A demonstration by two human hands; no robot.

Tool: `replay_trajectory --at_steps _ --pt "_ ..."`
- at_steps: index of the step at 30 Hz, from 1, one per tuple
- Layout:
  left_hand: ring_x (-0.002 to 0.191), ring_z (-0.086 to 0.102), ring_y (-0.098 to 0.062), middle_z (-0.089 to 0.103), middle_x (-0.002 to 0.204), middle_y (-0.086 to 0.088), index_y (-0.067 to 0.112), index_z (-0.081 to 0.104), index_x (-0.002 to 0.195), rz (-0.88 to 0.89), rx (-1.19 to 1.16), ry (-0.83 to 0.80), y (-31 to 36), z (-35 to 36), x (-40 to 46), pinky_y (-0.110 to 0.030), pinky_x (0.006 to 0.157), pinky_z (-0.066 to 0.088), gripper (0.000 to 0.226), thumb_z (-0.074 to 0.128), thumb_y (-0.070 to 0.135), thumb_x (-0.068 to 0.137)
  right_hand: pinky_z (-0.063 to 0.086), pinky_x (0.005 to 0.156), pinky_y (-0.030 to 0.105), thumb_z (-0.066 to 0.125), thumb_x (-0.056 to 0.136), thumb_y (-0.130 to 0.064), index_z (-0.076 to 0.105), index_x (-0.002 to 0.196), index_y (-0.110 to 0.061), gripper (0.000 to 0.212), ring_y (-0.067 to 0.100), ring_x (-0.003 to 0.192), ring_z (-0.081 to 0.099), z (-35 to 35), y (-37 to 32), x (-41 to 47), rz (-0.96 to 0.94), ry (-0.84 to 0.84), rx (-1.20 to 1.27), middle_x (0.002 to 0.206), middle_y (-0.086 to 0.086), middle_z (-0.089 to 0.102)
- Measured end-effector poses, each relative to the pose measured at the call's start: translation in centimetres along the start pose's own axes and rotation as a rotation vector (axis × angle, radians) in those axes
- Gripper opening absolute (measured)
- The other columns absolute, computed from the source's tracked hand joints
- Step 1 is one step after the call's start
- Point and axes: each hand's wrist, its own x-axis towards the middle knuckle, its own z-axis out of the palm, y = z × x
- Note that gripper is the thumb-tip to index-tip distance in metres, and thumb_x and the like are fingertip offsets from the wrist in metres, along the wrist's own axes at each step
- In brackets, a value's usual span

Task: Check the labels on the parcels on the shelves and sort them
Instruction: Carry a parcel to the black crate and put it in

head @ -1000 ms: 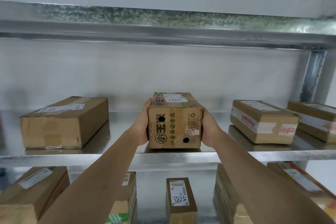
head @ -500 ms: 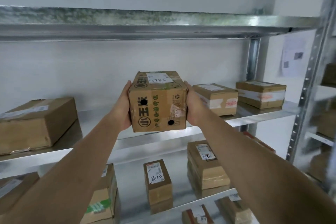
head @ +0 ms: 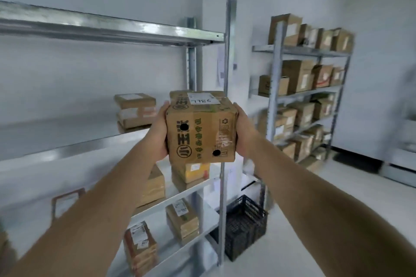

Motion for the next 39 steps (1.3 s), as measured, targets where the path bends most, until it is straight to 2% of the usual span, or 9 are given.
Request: replay_trajectory --at_steps 5,8,14,19,22,26,31,36,39 --pt "0.108 0.071 -0.035 0.076 0.114 -0.013 0.022 0.074 0.119 -0.116 -0.041 -0.205 -2.8 11.7 -0.3 -0.051 0.100 0.052 0.078 0.031 0.081 0.092 0.055 0.097 0.049 0.039 0.097 -0.069 0.076 0.114 -0.017 0.066 0.031 0.100 0.074 -11.2 -3.4 -4.1 -0.022 0.258 -0.041 0.108 0.013 0.077" --pt "0.099 0.073 -0.032 0.078 0.105 -0.011 0.023 0.077 0.105 -0.130 -0.024 -0.247 -4.2 15.7 -0.9 -0.045 0.092 0.055 0.071 0.032 0.077 0.095 0.055 0.094 0.046 0.037 0.097 -0.071 0.074 0.116 -0.017 0.068 0.032 0.105 0.072 -14.9 -4.2 -6.7 -0.021 0.298 -0.047 0.113 0.012 0.076" --pt "0.104 0.072 -0.031 0.078 0.108 -0.009 0.027 0.076 0.104 -0.131 0.002 -0.283 -6.1 17.5 -0.3 -0.046 0.095 0.053 0.071 0.026 0.076 0.097 0.052 0.095 0.043 0.040 0.098 -0.067 0.069 0.078 -0.026 0.053 0.023 0.089 0.070 -18.0 -3.3 -7.0 -0.023 0.306 -0.032 0.074 0.000 0.073" --pt "0.109 0.071 -0.032 0.077 0.111 -0.010 0.027 0.075 0.109 -0.151 -0.002 -0.273 -6.9 17.4 2.1 -0.048 0.101 0.052 0.070 0.027 0.076 0.097 0.053 0.090 0.041 0.036 0.102 -0.059 0.066 0.087 -0.024 0.048 0.019 0.077 0.069 -19.0 -2.2 -4.6 -0.020 0.299 -0.019 0.071 -0.001 0.070" --pt "0.109 0.071 -0.031 0.077 0.112 -0.009 0.027 0.074 0.113 -0.147 0.003 -0.287 -7.8 17.9 4.3 -0.047 0.098 0.053 0.068 0.029 0.075 0.097 0.050 0.070 0.035 0.037 0.104 -0.054 0.062 0.077 -0.023 0.048 0.013 0.057 0.066 -20.4 -1.5 -2.8 -0.033 0.300 -0.004 0.059 -0.004 0.066" --pt "0.099 0.072 -0.028 0.078 0.105 -0.008 0.027 0.076 0.103 -0.163 -0.029 -0.283 -9.9 19.0 7.4 -0.042 0.089 0.054 0.056 0.035 0.065 0.100 0.055 0.095 0.043 0.039 0.101 -0.057 0.071 0.095 -0.019 0.050 0.024 0.086 0.071 -23.0 -0.3 0.4 -0.020 0.279 -0.009 0.090 0.005 0.072" --pt "0.096 0.073 -0.027 0.078 0.104 -0.008 0.027 0.076 0.103 -0.175 -0.021 -0.282 -14.2 22.3 12.9 -0.040 0.083 0.055 0.053 0.035 0.062 0.100 0.045 0.109 0.049 0.044 0.091 -0.068 0.069 0.106 -0.022 0.054 0.027 0.103 0.066 -28.9 1.9 6.7 0.037 0.275 -0.014 0.102 0.007 0.069" --pt "0.102 0.071 -0.028 0.077 0.110 -0.008 0.028 0.075 0.108 -0.170 -0.056 -0.243 -18.8 27.3 20.3 -0.041 0.087 0.054 0.051 0.038 0.062 0.099 0.053 0.100 0.045 0.039 0.100 -0.061 0.070 0.096 -0.020 0.051 0.026 0.095 0.070 -36.2 2.4 14.7 0.084 0.226 -0.026 0.090 0.006 0.072" --pt "0.097 0.072 -0.027 0.078 0.102 -0.007 0.029 0.082 0.089 -0.159 -0.096 -0.168 -19.8 30.3 24.8 -0.041 0.089 0.054 0.053 0.040 0.061 0.099 0.057 0.090 0.043 0.038 0.101 -0.062 0.073 0.109 -0.017 0.057 0.029 0.097 0.073 -39.3 1.3 20.2 0.126 0.157 -0.052 0.101 0.009 0.077"
